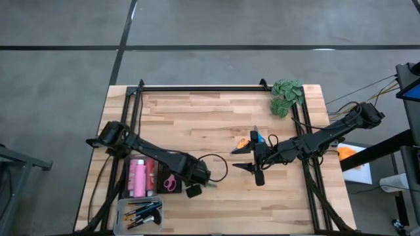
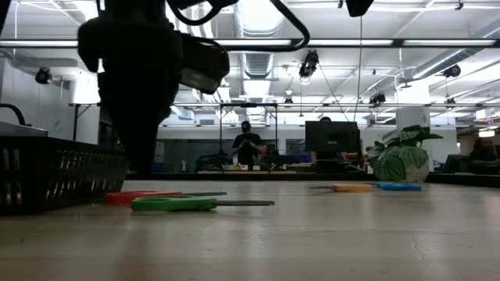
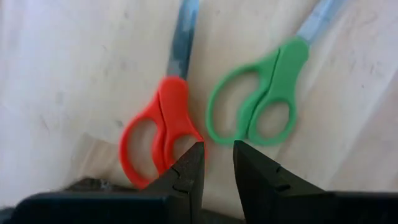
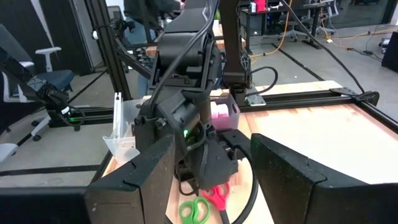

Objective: Pick & Place Paint Supplies
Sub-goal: Put the orange scissors into the black bin

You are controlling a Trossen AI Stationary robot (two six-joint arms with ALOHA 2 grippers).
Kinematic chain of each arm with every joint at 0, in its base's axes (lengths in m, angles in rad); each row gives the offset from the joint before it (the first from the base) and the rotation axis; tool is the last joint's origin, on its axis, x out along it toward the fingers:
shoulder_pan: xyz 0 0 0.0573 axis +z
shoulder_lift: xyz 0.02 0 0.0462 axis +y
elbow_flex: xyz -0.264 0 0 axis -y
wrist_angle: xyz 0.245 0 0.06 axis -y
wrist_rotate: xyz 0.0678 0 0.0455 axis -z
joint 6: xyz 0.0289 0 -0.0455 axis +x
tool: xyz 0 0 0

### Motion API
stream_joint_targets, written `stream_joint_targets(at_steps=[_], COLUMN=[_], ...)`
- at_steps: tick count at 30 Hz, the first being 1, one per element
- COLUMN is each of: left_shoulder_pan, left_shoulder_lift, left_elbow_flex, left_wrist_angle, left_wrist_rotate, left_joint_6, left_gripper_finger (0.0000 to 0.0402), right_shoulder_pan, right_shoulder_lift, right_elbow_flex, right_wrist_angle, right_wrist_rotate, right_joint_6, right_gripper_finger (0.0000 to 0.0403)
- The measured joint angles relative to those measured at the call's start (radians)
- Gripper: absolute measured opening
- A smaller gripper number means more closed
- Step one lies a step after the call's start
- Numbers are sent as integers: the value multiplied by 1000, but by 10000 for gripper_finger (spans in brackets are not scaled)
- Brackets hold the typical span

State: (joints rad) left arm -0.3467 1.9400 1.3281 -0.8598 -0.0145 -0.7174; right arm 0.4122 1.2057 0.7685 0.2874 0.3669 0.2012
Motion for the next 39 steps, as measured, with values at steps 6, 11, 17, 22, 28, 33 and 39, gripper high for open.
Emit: stream_joint_targets(at_steps=[6,11,17,22,28,33,39], left_shoulder_pan=[4,4,4,5,12,19,22], left_shoulder_lift=[0,0,-2,-5,-5,-4,-3], left_elbow_flex=[-9,-52,-94,-105,-105,-106,-106], left_wrist_angle=[19,45,87,93,93,97,104], left_wrist_rotate=[-27,-21,-16,-15,-11,-7,-7], left_joint_6=[12,11,7,3,3,3,3], left_gripper_finger=[88,88,88,88,87,72,23], right_shoulder_pan=[0,0,0,0,0,0,0], right_shoulder_lift=[0,0,0,0,0,0,0], right_elbow_flex=[0,0,0,0,0,0,0], right_wrist_angle=[0,0,0,0,0,0,0], right_wrist_rotate=[0,0,0,0,0,0,0], right_joint_6=[0,0,0,0,0,0,0], right_gripper_finger=[209,209,209,209,209,209,209])
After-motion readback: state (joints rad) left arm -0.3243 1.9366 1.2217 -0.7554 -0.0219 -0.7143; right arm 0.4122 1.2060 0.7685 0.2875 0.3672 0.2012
